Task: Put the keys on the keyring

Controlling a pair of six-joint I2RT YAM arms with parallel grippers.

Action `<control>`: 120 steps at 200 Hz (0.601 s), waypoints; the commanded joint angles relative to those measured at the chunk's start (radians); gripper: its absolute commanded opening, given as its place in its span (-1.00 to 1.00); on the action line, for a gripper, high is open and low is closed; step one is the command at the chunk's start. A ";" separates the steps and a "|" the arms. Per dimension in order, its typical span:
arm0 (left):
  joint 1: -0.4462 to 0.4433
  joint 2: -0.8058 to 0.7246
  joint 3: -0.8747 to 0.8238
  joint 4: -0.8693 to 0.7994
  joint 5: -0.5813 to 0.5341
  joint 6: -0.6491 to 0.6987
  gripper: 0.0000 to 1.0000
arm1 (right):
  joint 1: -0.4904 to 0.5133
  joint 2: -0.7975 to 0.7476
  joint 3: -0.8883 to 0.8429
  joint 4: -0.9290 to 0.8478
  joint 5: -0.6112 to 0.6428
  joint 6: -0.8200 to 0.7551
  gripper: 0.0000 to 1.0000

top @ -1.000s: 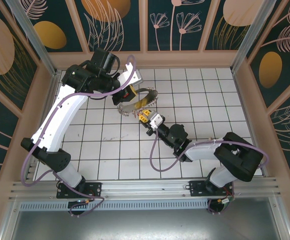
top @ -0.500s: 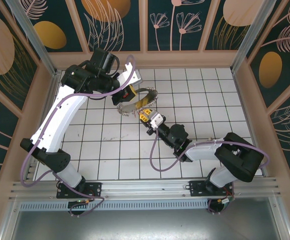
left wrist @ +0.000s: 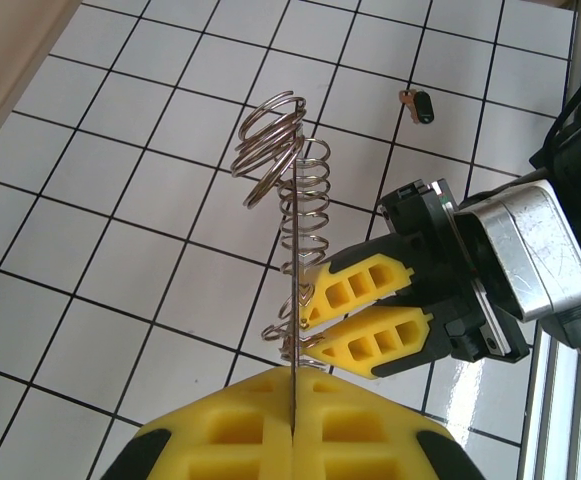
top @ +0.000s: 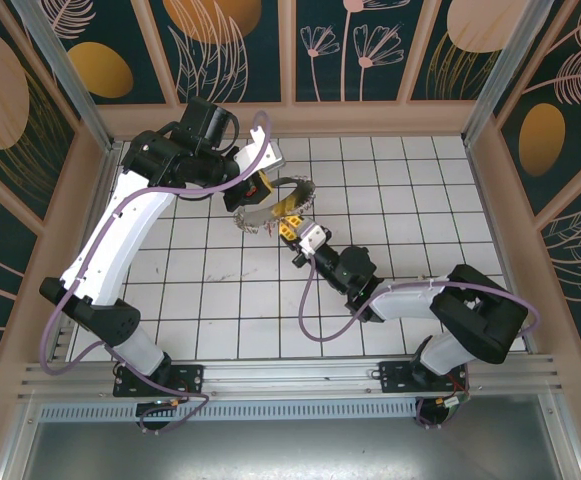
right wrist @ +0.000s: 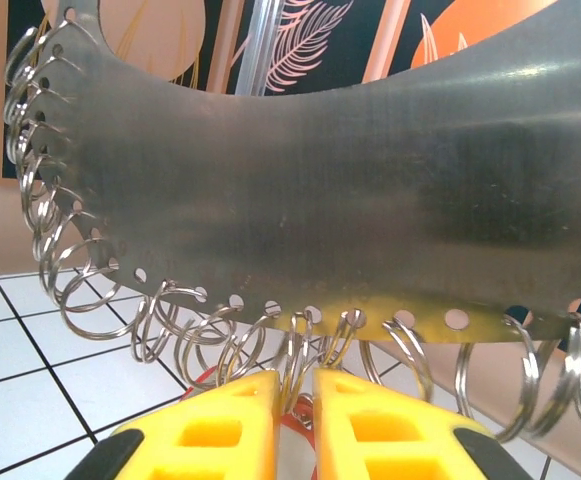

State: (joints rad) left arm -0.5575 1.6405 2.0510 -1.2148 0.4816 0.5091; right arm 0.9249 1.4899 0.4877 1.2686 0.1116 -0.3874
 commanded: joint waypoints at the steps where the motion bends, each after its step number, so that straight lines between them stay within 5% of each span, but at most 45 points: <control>1: -0.007 -0.030 -0.005 0.011 0.005 0.001 -0.94 | 0.006 0.012 0.035 0.045 -0.016 -0.005 -0.74; 120: -0.006 -0.031 -0.006 0.017 -0.005 -0.003 -0.91 | 0.020 0.002 -0.003 0.057 0.020 0.036 -0.68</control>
State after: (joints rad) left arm -0.5575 1.6405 2.0510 -1.2148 0.4702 0.5087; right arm 0.9325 1.4933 0.4885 1.2724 0.1150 -0.3786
